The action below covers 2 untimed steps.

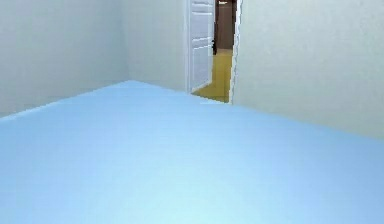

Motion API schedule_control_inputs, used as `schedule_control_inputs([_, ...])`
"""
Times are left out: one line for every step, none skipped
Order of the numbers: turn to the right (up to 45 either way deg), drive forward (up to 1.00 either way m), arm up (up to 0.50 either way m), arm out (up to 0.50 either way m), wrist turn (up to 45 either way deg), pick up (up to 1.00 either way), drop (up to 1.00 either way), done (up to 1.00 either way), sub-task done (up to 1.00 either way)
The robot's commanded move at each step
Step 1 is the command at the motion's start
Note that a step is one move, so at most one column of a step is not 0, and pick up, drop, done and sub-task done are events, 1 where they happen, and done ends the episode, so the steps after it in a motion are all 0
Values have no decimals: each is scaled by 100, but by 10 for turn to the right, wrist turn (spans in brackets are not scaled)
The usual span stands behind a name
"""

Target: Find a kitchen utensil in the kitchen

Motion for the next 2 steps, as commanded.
schedule_control_inputs([0, 100, 0, 0, 0, 0, 0, 0, 0])
schedule_control_inputs([0, 100, 0, 0, 0, 0, 0, 0, 0])
